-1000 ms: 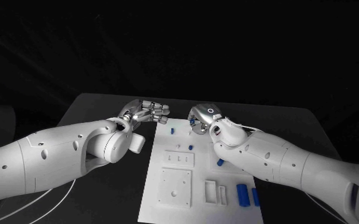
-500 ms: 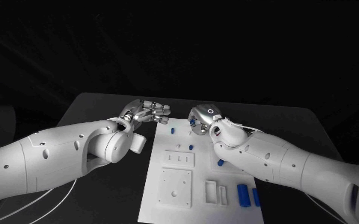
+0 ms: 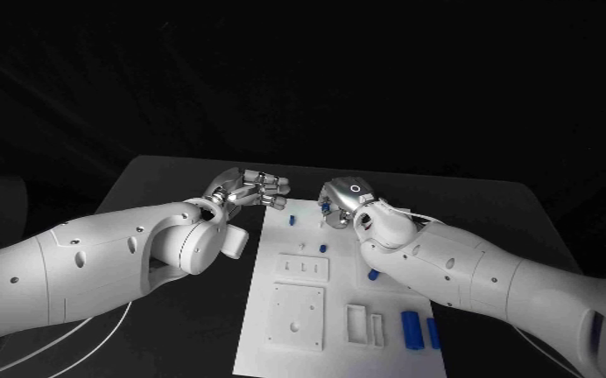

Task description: Assemble the parts on the task board

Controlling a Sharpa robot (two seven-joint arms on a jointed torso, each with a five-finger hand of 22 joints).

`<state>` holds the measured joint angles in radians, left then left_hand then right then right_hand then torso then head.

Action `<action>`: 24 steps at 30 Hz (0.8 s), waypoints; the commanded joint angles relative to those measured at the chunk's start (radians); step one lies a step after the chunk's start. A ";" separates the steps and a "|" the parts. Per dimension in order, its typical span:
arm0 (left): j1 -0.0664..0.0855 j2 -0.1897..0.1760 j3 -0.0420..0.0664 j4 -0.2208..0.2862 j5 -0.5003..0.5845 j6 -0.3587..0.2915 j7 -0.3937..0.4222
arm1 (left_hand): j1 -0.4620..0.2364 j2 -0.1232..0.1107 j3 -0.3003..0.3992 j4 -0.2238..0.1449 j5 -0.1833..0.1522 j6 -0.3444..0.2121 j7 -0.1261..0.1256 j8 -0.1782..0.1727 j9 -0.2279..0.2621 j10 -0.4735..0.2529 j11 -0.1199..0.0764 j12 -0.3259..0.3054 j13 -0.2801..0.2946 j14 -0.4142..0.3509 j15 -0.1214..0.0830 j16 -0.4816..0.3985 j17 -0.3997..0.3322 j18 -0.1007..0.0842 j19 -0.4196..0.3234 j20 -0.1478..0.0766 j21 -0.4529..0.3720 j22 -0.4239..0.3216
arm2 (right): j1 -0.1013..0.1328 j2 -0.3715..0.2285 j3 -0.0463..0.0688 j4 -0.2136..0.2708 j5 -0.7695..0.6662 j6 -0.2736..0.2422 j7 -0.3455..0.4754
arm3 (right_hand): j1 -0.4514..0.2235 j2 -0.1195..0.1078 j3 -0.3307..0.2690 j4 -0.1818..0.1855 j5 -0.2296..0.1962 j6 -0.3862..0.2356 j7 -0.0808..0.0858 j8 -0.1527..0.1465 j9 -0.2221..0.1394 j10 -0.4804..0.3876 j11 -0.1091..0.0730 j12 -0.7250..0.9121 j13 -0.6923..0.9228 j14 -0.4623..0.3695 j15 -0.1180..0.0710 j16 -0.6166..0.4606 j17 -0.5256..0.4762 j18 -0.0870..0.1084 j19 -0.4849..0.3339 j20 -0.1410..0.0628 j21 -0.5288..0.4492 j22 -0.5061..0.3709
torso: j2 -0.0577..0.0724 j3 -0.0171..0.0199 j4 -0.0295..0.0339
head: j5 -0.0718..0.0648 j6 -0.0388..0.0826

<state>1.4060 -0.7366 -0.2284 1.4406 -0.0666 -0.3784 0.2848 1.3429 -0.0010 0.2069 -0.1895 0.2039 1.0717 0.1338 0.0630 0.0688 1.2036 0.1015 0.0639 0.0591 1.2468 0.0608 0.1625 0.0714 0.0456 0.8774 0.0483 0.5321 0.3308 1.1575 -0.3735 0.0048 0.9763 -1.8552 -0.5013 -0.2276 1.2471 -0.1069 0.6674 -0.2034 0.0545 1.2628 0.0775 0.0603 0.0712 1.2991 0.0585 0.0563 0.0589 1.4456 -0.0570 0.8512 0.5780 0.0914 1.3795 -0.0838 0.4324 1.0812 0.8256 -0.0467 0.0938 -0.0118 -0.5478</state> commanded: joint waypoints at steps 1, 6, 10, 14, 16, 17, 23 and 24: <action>0.001 0.004 0.001 0.001 -0.004 0.015 0.006 | -0.004 -0.005 0.004 0.001 -0.004 -0.006 0.002 0.000 0.000 -0.006 -0.002 -0.005 -0.001 -0.001 0.007 -0.004 -0.001 0.019 0.006 0.000 -0.006 -0.001 | 0.000 0.003 0.000 0.000 -0.013 0.017 0.007 | 0.000 0.010 -0.003 -0.004 0.003 0.006 0.003 0.004 0.001 0.034 -0.029 0.002 0.001 0.001 -0.004 0.007 -0.002 0.013 0.007 0.001 -0.008 0.004 | 0.001 -0.0012 0.0008 | 0.003 -0.001; 0.002 0.004 0.001 0.001 -0.004 0.015 0.005 | -0.004 -0.005 0.004 0.001 -0.004 -0.006 0.002 0.000 0.000 -0.006 -0.002 -0.005 -0.001 -0.001 0.007 -0.004 -0.001 0.019 0.006 0.000 -0.006 -0.001 | 0.000 0.003 0.000 -0.005 -0.013 0.020 0.006 | 0.000 0.010 -0.003 -0.004 0.003 0.006 0.003 0.004 0.001 0.034 -0.029 0.002 0.001 0.001 -0.004 0.007 -0.002 0.013 0.007 0.001 -0.008 0.004 | 0.002 -0.0010 -0.0002 | 0.004 -0.003; 0.002 0.004 0.001 0.001 -0.004 0.015 0.005 | -0.004 -0.005 0.004 0.001 -0.004 -0.006 0.002 0.000 0.000 -0.006 -0.002 -0.005 -0.001 -0.001 0.007 -0.004 -0.001 0.019 0.006 0.000 -0.006 -0.001 | -0.001 0.002 0.000 -0.010 -0.013 0.023 0.006 | -0.001 0.010 -0.002 -0.004 0.003 0.005 0.003 0.004 0.001 0.034 -0.029 0.002 0.001 0.001 -0.003 0.006 -0.002 0.013 0.008 0.001 -0.009 0.005 | 0.002 -0.0010 -0.0022 | 0.005 -0.004; 0.002 0.004 0.001 0.001 -0.004 0.015 0.005 | -0.005 -0.007 0.006 0.003 -0.004 -0.008 0.003 0.000 0.000 -0.007 -0.001 -0.005 -0.001 0.000 0.007 -0.004 -0.001 0.019 0.006 0.000 -0.003 -0.006 | -0.001 0.003 0.000 -0.010 -0.011 0.024 0.008 | -0.002 0.009 -0.002 -0.005 0.003 0.005 0.004 0.004 0.001 0.032 -0.028 0.002 0.001 0.001 -0.003 0.006 -0.003 0.013 0.009 0.001 -0.013 0.008 | 0.003 -0.0012 -0.0021 | 0.007 -0.005; 0.002 0.005 0.001 0.000 -0.004 0.015 0.005 | -0.005 -0.007 0.006 0.003 -0.004 -0.008 0.003 0.000 0.000 -0.007 -0.001 -0.005 -0.001 0.000 0.007 -0.004 -0.001 0.019 0.006 0.000 -0.003 -0.006 | -0.001 0.005 0.000 -0.010 -0.009 0.023 0.010 | -0.003 0.009 -0.003 -0.004 0.004 0.003 0.004 0.004 0.000 0.030 -0.028 0.002 0.001 0.001 -0.002 0.005 -0.004 0.013 0.009 0.002 -0.018 0.011 | 0.003 -0.0011 -0.0011 | 0.006 -0.005; 0.002 0.005 0.001 0.000 -0.004 0.015 0.005 | -0.005 -0.007 0.006 0.003 -0.004 -0.008 0.003 0.000 0.000 -0.007 -0.001 -0.005 -0.001 0.000 0.007 -0.004 -0.001 0.019 0.006 0.000 -0.003 -0.006 | -0.001 0.005 0.000 -0.011 -0.008 0.023 0.011 | -0.003 0.009 -0.003 -0.004 0.004 0.001 0.005 0.003 0.000 0.028 -0.027 0.002 0.001 0.001 -0.001 0.004 -0.005 0.013 0.010 0.002 -0.019 0.012 | 0.002 -0.0011 -0.0005 | 0.006 -0.005; 0.002 0.004 0.001 0.000 -0.004 0.015 0.005 | -0.005 -0.007 0.006 0.003 -0.004 -0.008 0.003 0.000 0.000 -0.007 -0.001 -0.005 -0.001 0.000 0.007 -0.004 -0.001 0.019 0.006 0.000 -0.003 -0.006 | -0.002 0.008 -0.001 -0.014 0.003 0.021 0.021 | -0.004 0.004 0.000 -0.004 0.008 -0.029 0.014 0.003 -0.004 -0.011 -0.015 0.002 0.000 -0.005 0.006 -0.014 -0.015 0.017 0.004 0.009 -0.036 0.012 | 0.003 -0.0015 -0.0011 | 0.008 -0.006; 0.002 0.004 0.001 0.001 -0.004 0.015 0.005 | -0.005 -0.007 0.006 0.003 -0.004 -0.008 0.003 0.000 0.000 -0.007 -0.001 -0.005 -0.001 0.000 0.007 -0.004 -0.001 0.019 0.006 0.000 -0.003 -0.006 | -0.002 0.008 -0.001 -0.015 0.005 0.021 0.022 | -0.003 0.003 -0.003 -0.001 0.008 -0.030 0.014 0.004 -0.004 -0.013 -0.014 0.002 0.000 0.000 0.007 -0.020 -0.019 0.020 0.007 0.011 -0.042 0.011 | 0.003 -0.0016 -0.0012 | 0.008 -0.006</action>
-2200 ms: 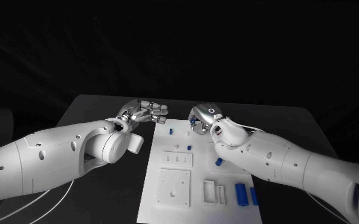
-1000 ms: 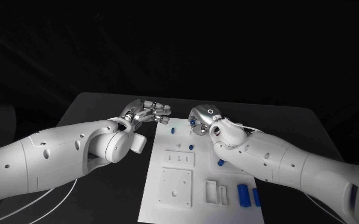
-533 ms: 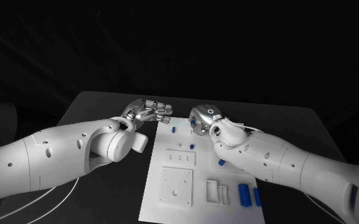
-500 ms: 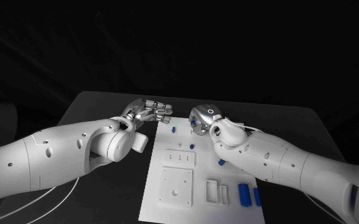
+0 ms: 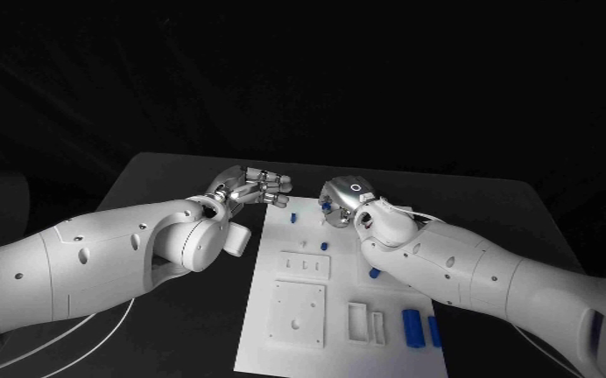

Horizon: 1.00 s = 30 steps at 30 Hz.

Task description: Assemble the parts on the task board

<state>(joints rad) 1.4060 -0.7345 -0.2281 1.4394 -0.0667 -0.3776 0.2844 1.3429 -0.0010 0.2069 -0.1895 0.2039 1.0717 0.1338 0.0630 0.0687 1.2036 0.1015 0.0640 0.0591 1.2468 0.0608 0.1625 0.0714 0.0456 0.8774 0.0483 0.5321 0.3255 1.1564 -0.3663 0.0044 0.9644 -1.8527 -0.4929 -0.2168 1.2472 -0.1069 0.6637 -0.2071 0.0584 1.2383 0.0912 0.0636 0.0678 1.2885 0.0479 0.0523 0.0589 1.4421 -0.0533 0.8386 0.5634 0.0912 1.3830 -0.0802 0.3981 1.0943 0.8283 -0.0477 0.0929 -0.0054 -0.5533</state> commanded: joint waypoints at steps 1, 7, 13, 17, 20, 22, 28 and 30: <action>0.002 0.001 0.001 0.002 -0.004 0.014 0.005 | -0.005 -0.007 0.006 0.003 -0.004 -0.008 0.003 0.000 0.000 -0.007 -0.001 -0.005 -0.001 0.000 0.007 -0.004 -0.001 0.019 0.006 0.000 -0.003 -0.001 | 0.000 0.001 0.000 -0.005 0.004 0.013 0.012 | -0.005 0.001 -0.001 0.003 0.004 -0.011 0.002 -0.001 -0.002 -0.009 -0.002 0.005 0.000 0.004 0.004 -0.009 -0.005 0.020 0.004 0.008 -0.010 -0.002 | 0.001 -0.0006 -0.0007 | 0.002 0.000; 0.002 0.001 0.001 0.002 -0.004 0.014 0.005 | -0.005 -0.007 0.006 0.003 -0.004 -0.008 0.003 0.000 0.000 -0.007 -0.001 -0.005 -0.001 0.000 0.007 -0.004 -0.001 0.019 0.006 0.000 -0.003 -0.001 | 0.000 0.002 0.000 -0.011 0.019 0.011 0.017 | -0.013 -0.015 -0.010 0.012 0.004 -0.052 0.012 -0.002 -0.004 -0.062 0.014 0.005 -0.001 0.006 0.018 -0.012 -0.006 0.023 0.008 0.019 -0.023 -0.004 | 0.001 -0.0007 -0.0015 | 0.002 0.000; 0.002 0.001 0.001 0.001 -0.004 0.014 0.005 | -0.005 -0.007 0.006 0.003 -0.004 -0.008 0.003 0.000 0.000 -0.007 -0.001 -0.005 -0.001 0.000 0.007 -0.004 -0.001 0.019 0.006 0.000 -0.003 -0.001 | 0.000 0.001 -0.001 -0.013 0.036 -0.004 0.022 | -0.019 -0.050 -0.022 0.023 0.019 -0.111 0.027 -0.002 -0.006 -0.131 0.035 0.005 -0.001 0.008 0.037 -0.017 -0.014 0.041 0.016 0.039 -0.043 -0.014 | 0.001 -0.0009 -0.0012 | 0.001 0.001; 0.002 0.001 0.001 0.001 -0.004 0.014 0.005 | -0.005 -0.007 0.006 0.003 -0.004 -0.008 0.003 0.000 0.000 -0.007 -0.001 -0.005 -0.001 0.000 0.007 -0.004 -0.001 0.019 0.006 0.000 -0.003 -0.001 | 0.000 -0.001 -0.001 -0.010 0.046 -0.012 0.026 | -0.013 -0.060 -0.041 0.034 0.023 -0.119 0.028 -0.002 -0.006 -0.142 0.038 0.005 -0.002 0.009 0.039 -0.019 -0.020 0.045 0.025 0.044 -0.060 -0.023 | 0.002 -0.0010 -0.0010 | 0.001 0.001; 0.002 0.000 0.001 0.000 -0.004 0.014 0.005 | -0.005 -0.007 0.006 0.003 -0.004 -0.008 0.003 0.000 0.000 -0.007 -0.001 -0.005 -0.001 0.000 0.007 -0.004 -0.001 0.019 0.006 0.000 -0.003 -0.001 | 0.000 -0.003 -0.001 -0.006 0.051 -0.013 0.027 | -0.012 -0.061 -0.045 0.037 0.023 -0.120 0.029 -0.002 -0.006 -0.142 0.038 0.005 -0.002 0.010 0.039 -0.018 -0.021 0.045 0.028 0.044 -0.065 -0.025 | 0.002 -0.0011 -0.0011 | 0.000 0.000; 0.002 0.000 0.001 -0.001 -0.004 0.013 0.005 | -0.005 -0.007 0.006 0.003 -0.004 -0.008 0.003 0.000 0.000 -0.007 -0.001 -0.005 -0.001 0.000 0.007 -0.004 -0.001 0.019 0.006 0.000 -0.003 -0.001 | 0.000 -0.004 -0.001 -0.003 0.054 -0.013 0.028 | -0.011 -0.059 -0.047 0.039 0.025 -0.118 0.028 -0.001 -0.006 -0.141 0.038 0.005 -0.002 0.010 0.039 -0.016 -0.021 0.045 0.031 0.044 -0.069 -0.025 | 0.002 -0.0009 -0.0016 | 0.000 0.001; 0.002 0.001 0.001 -0.002 -0.004 0.013 0.005 | -0.005 -0.007 0.006 0.003 -0.004 -0.008 0.003 0.000 0.000 -0.007 -0.001 -0.005 -0.001 0.000 0.007 -0.004 -0.001 0.019 0.006 0.000 -0.003 -0.001 | 0.000 -0.007 -0.001 0.005 0.057 -0.014 0.028 | -0.010 -0.058 -0.047 0.039 0.025 -0.116 0.027 -0.001 -0.006 -0.138 0.037 0.005 -0.002 0.010 0.038 -0.016 -0.021 0.045 0.032 0.043 -0.070 -0.025 | 0.003 -0.0015 -0.0005 | 0.000 0.001; 0.002 0.001 0.001 -0.002 -0.004 0.013 0.005 | -0.005 -0.007 0.006 0.003 -0.004 -0.008 0.003 0.000 0.000 -0.007 -0.001 -0.005 -0.001 0.000 0.007 -0.004 -0.001 0.019 0.006 0.000 -0.003 -0.001 | 0.000 -0.008 -0.001 0.006 0.058 -0.017 0.027 | -0.011 -0.057 -0.045 0.039 0.027 -0.115 0.027 -0.002 -0.006 -0.137 0.037 0.005 -0.002 0.010 0.038 -0.014 -0.021 0.045 0.034 0.043 -0.071 -0.023 | 0.003 -0.0013 -0.0002 | -0.001 0.002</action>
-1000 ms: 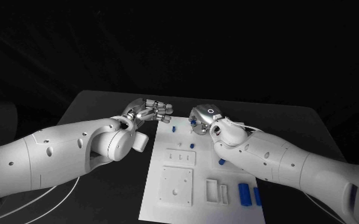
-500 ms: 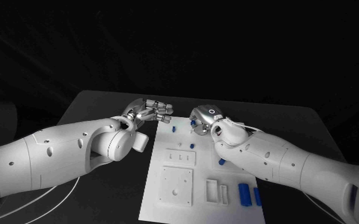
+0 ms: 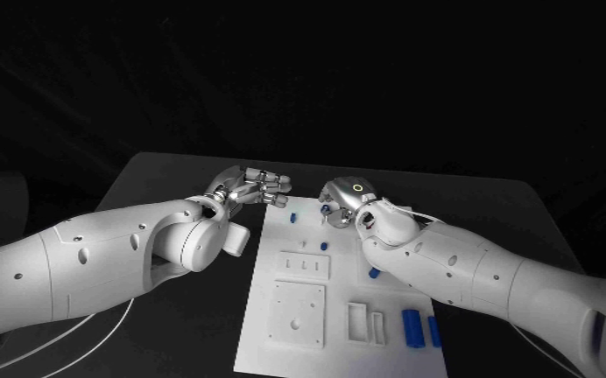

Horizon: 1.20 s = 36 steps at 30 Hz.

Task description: Assemble the parts on the task board

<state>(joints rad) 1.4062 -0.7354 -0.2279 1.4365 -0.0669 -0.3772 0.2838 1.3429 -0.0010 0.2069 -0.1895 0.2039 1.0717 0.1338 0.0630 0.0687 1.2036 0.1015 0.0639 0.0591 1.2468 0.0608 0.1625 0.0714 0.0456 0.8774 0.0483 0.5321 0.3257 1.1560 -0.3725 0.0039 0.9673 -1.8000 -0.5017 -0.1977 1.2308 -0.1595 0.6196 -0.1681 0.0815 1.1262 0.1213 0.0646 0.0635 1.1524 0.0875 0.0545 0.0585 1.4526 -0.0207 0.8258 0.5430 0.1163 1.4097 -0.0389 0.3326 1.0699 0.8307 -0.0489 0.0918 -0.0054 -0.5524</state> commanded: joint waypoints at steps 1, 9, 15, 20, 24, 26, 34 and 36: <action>0.002 0.002 0.001 0.000 -0.003 0.013 0.006 | -0.005 -0.007 0.006 0.003 -0.004 -0.008 0.003 0.000 0.000 -0.007 -0.001 -0.005 -0.001 0.000 0.007 -0.004 -0.001 0.019 0.006 0.000 -0.003 -0.001 | 0.000 -0.003 0.000 0.004 0.006 -0.011 0.008 | 0.006 -0.005 -0.001 0.000 0.004 -0.003 -0.003 -0.003 -0.001 -0.001 -0.003 0.003 -0.001 0.000 0.005 -0.001 0.000 0.020 0.008 0.001 -0.005 0.001 | 0.000 -0.0001 0.0008 | -0.001 0.002; 0.002 0.000 0.001 -0.005 -0.003 0.012 0.007 | -0.005 -0.007 0.006 0.003 -0.004 -0.008 0.003 0.000 0.000 -0.007 -0.001 -0.005 -0.001 0.000 0.007 -0.004 -0.001 0.019 0.006 0.000 -0.003 -0.001 | 0.000 -0.033 0.000 0.042 0.033 -0.052 0.014 | -0.003 -0.026 -0.040 0.016 0.017 -0.022 0.000 -0.003 -0.001 -0.018 0.000 0.003 -0.001 -0.004 0.005 -0.001 -0.002 0.022 0.012 0.002 -0.019 -0.003 | 0.000 0.0001 -0.0007 | -0.002 0.003; 0.002 -0.006 0.001 -0.010 -0.003 0.011 0.009 | -0.005 -0.007 0.006 0.003 -0.004 -0.008 0.003 0.000 0.000 -0.007 -0.001 -0.005 -0.001 0.000 0.007 -0.004 -0.001 0.019 0.006 0.000 -0.003 -0.001 | 0.001 -0.109 0.015 0.140 0.090 -0.086 0.029 | 0.021 -0.026 -0.194 0.058 0.032 -0.039 -0.001 -0.003 -0.001 -0.008 -0.004 0.003 0.000 -0.002 0.002 -0.006 -0.005 0.016 0.031 0.000 -0.052 -0.033 | -0.001 0.0018 -0.0058 | -0.004 0.007; 0.002 -0.013 0.001 -0.012 -0.003 0.012 0.012 | -0.005 -0.007 0.006 0.003 -0.004 -0.008 0.003 0.000 0.000 -0.007 -0.001 -0.005 -0.001 0.000 0.007 -0.004 -0.001 0.019 0.006 0.000 -0.003 -0.001 | 0.002 -0.187 0.052 0.212 0.137 -0.094 0.055 | 0.048 -0.028 -0.142 0.037 0.088 -0.023 -0.011 0.000 0.002 0.165 -0.051 0.023 0.010 0.008 -0.026 0.022 0.014 0.004 0.042 -0.018 -0.038 -0.014 | -0.002 0.0047 -0.0123 | -0.013 0.016; 0.002 -0.019 0.001 -0.013 -0.003 0.012 0.013 | -0.002 -0.008 0.006 0.002 -0.005 -0.007 0.002 0.000 0.000 -0.005 -0.002 -0.005 0.000 0.001 0.006 -0.004 -0.001 0.019 0.006 0.000 -0.001 -0.005 | 0.007 -0.245 0.088 0.238 0.184 -0.035 0.065 | 0.044 -0.042 -0.196 0.020 0.115 -0.023 -0.024 0.000 0.002 0.341 -0.101 0.014 0.127 -0.006 -0.066 0.032 0.039 -0.062 0.029 -0.073 -0.027 0.019 | -0.004 0.0097 -0.0215 | -0.019 0.018; 0.002 -0.021 0.001 -0.014 -0.003 0.012 0.014 | -0.002 -0.008 0.006 0.002 -0.005 -0.007 0.002 0.000 0.000 -0.005 -0.002 -0.005 0.000 0.001 0.006 -0.004 -0.001 0.019 0.006 0.000 -0.001 -0.005 | 0.011 -0.268 0.099 0.238 0.211 0.009 0.069 | 0.053 -0.021 -0.289 0.015 0.142 -0.035 -0.027 -0.002 0.001 0.291 -0.109 0.155 0.357 -0.005 -0.073 0.034 0.055 -0.068 0.030 -0.080 -0.030 0.032 | -0.005 0.0114 -0.0235 | -0.023 0.019; 0.002 -0.023 0.001 -0.016 -0.003 0.014 0.014 | -0.002 -0.008 0.006 0.002 -0.005 -0.007 0.002 0.000 0.000 -0.005 -0.002 -0.005 0.000 0.001 0.006 -0.004 -0.001 0.019 0.006 0.000 -0.001 -0.005 | 0.017 -0.305 0.114 0.199 0.263 0.159 0.091 | 0.041 0.013 -0.386 0.013 0.222 -0.055 -0.021 -0.002 0.004 0.120 -0.101 0.858 1.001 -0.025 -0.059 0.271 0.428 -0.044 0.039 -0.064 0.118 0.180 | -0.005 0.0212 -0.0303 | -0.026 0.023; 0.002 -0.023 0.001 -0.017 -0.003 0.015 0.014 | -0.002 -0.008 0.006 0.002 -0.005 -0.007 0.002 0.000 0.000 -0.005 -0.002 -0.005 0.000 0.001 0.006 -0.004 -0.001 0.019 0.006 0.000 -0.001 -0.005 | 0.018 -0.306 0.115 0.181 0.270 0.185 0.096 | 0.042 0.012 -0.391 0.020 0.235 -0.055 -0.022 -0.002 0.004 0.146 -0.098 0.967 1.079 -0.016 -0.056 0.292 0.493 -0.038 0.042 -0.060 0.165 0.221 | -0.004 0.0213 -0.0287 | -0.031 0.022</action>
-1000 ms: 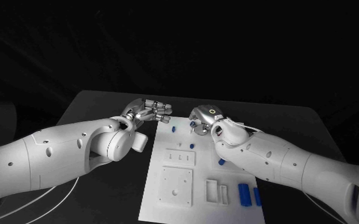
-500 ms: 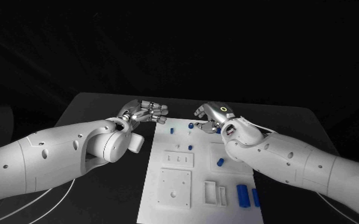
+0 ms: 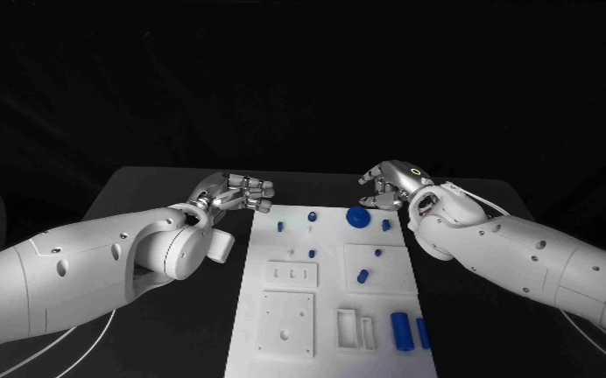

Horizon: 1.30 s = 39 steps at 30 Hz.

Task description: Assemble the parts on the task board

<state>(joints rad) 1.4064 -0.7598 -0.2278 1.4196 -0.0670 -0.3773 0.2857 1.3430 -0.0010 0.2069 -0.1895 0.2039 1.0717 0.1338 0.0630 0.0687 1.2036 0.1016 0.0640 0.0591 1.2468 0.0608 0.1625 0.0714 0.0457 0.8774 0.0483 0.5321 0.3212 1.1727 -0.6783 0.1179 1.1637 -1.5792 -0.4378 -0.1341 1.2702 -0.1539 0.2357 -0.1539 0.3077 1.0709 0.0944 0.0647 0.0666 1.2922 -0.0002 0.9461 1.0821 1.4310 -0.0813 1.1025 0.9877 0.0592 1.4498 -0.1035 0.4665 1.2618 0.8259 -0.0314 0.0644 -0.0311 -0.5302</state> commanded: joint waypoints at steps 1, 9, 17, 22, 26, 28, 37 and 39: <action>0.001 0.002 0.001 0.000 -0.003 0.015 0.012 | -0.003 -0.008 0.006 0.002 -0.005 -0.007 0.002 0.000 0.000 -0.005 -0.002 -0.005 0.000 0.001 0.006 -0.004 -0.001 0.019 0.006 0.000 -0.001 -0.001 | 0.001 0.000 0.002 -0.022 0.052 0.129 0.034 | 0.003 0.006 -0.008 0.008 0.012 0.001 0.005 -0.002 0.001 0.011 -0.008 0.095 0.069 0.008 0.006 0.017 0.062 0.020 0.003 0.006 0.040 0.040 | 0.000 0.0018 -0.0004 | -0.007 -0.001; 0.001 0.004 0.001 -0.003 -0.003 0.017 0.012 | -0.003 -0.008 0.006 0.002 -0.005 -0.007 0.002 0.000 0.000 -0.005 -0.002 -0.005 0.000 0.001 0.006 -0.004 -0.001 0.019 0.006 0.000 -0.001 -0.001 | 0.000 0.023 0.003 -0.067 0.065 0.189 0.044 | 0.004 0.009 -0.055 0.032 0.041 -0.026 0.011 -0.002 0.000 0.034 -0.003 0.175 0.129 0.023 0.011 0.032 0.135 0.026 0.015 0.012 0.074 0.098 | 0.002 -0.0005 0.0023 | -0.012 -0.007; 0.001 0.005 0.001 -0.004 -0.003 0.019 0.012 | -0.003 -0.008 0.006 0.002 -0.004 -0.009 0.003 0.000 0.000 -0.007 -0.001 -0.005 -0.001 0.001 0.007 -0.004 -0.001 0.019 0.005 0.000 0.001 -0.001 | -0.011 0.049 0.003 -0.100 0.061 0.209 0.045 | 0.016 0.016 -0.113 0.056 0.041 -0.051 0.016 -0.002 0.000 0.037 0.002 0.191 0.140 0.027 0.015 0.039 0.156 0.029 0.021 0.016 0.091 0.107 | 0.002 -0.0022 0.0010 | -0.012 -0.013; 0.001 0.006 0.001 -0.004 -0.003 0.020 0.012 | -0.003 -0.008 0.006 0.002 -0.004 -0.009 0.003 0.000 0.000 -0.007 -0.001 -0.005 -0.001 0.001 0.007 -0.004 -0.001 0.019 0.005 0.000 0.001 -0.001 | -0.014 0.063 0.003 -0.123 0.055 0.200 0.046 | 0.018 0.016 -0.116 0.062 0.039 -0.054 0.017 -0.002 0.000 0.039 0.002 0.196 0.144 0.028 0.015 0.040 0.160 0.029 0.022 0.017 0.099 0.109 | 0.001 -0.0033 0.0022 | -0.012 -0.014; 0.001 0.007 0.001 -0.004 -0.003 0.021 0.012 | -0.003 -0.008 0.006 0.002 -0.004 -0.009 0.003 0.000 0.000 -0.007 -0.001 -0.005 -0.001 0.001 0.007 -0.004 -0.001 0.019 0.005 0.000 0.001 -0.001 | -0.015 0.071 0.003 -0.134 0.051 0.203 0.046 | 0.019 0.017 -0.116 0.063 0.039 -0.055 0.017 -0.002 0.000 0.041 0.003 0.199 0.146 0.028 0.015 0.042 0.161 0.029 0.022 0.017 0.103 0.109 | 0.001 -0.0028 0.0009 | -0.010 -0.016; 0.001 0.007 0.001 -0.003 -0.003 0.021 0.011 | -0.003 -0.008 0.006 0.002 -0.004 -0.009 0.003 0.000 0.000 -0.007 -0.001 -0.005 -0.001 0.001 0.007 -0.004 -0.001 0.019 0.005 0.000 0.001 -0.001 | -0.017 0.076 0.002 -0.138 0.049 0.207 0.046 | 0.019 0.018 -0.117 0.065 0.040 -0.053 0.017 -0.002 0.000 0.042 0.003 0.203 0.149 0.028 0.015 0.043 0.163 0.028 0.023 0.017 0.108 0.110 | 0.001 -0.0027 0.0007 | -0.010 -0.017; 0.001 0.007 0.001 0.000 -0.004 0.021 0.011 | -0.003 -0.008 0.006 0.002 -0.004 -0.009 0.003 0.000 0.000 -0.007 -0.001 -0.005 -0.001 0.001 0.007 -0.004 -0.001 0.019 0.005 0.000 0.001 -0.001 | -0.026 0.091 0.002 -0.156 0.044 0.215 0.048 | 0.016 0.021 -0.119 0.069 0.040 -0.053 0.017 -0.002 0.000 0.041 0.003 0.203 0.149 0.028 0.016 0.043 0.164 0.028 0.022 0.017 0.109 0.110 | 0.001 -0.0027 0.0006 | -0.009 -0.020; 0.001 0.008 0.001 0.000 -0.004 0.022 0.011 | -0.003 -0.008 0.006 0.002 -0.004 -0.009 0.003 0.000 0.000 -0.007 -0.001 -0.005 -0.001 0.001 0.007 -0.004 -0.001 0.019 0.005 0.000 0.001 -0.001 | -0.027 0.093 0.002 -0.158 0.045 0.216 0.049 | 0.016 0.021 -0.119 0.069 0.040 -0.053 0.017 -0.002 0.000 0.041 0.003 0.203 0.149 0.028 0.016 0.043 0.164 0.028 0.022 0.017 0.109 0.110 | 0.001 -0.0029 0.0012 | -0.009 -0.020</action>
<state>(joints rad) 1.4062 -0.7547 -0.2280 1.4165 -0.0672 -0.3711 0.2858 1.3430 -0.0010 0.2069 -0.1895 0.2039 1.0680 0.1375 0.0630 0.0687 1.2036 0.1015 0.0640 0.0591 1.2468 0.0608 0.1626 0.0714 0.0456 0.8774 0.0483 0.5321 0.3214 1.1469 -0.5869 0.1196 1.0070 -1.5235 -0.2426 -0.0964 1.2847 -0.1396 0.1203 -0.0883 0.3524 1.0225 0.1142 0.0647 0.0661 1.3260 0.0035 1.1457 1.2298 1.4527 -0.0679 1.1418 1.1508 0.0692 1.4617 -0.0911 0.5724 1.3078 0.8270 -0.0337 0.0652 -0.0397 -0.5500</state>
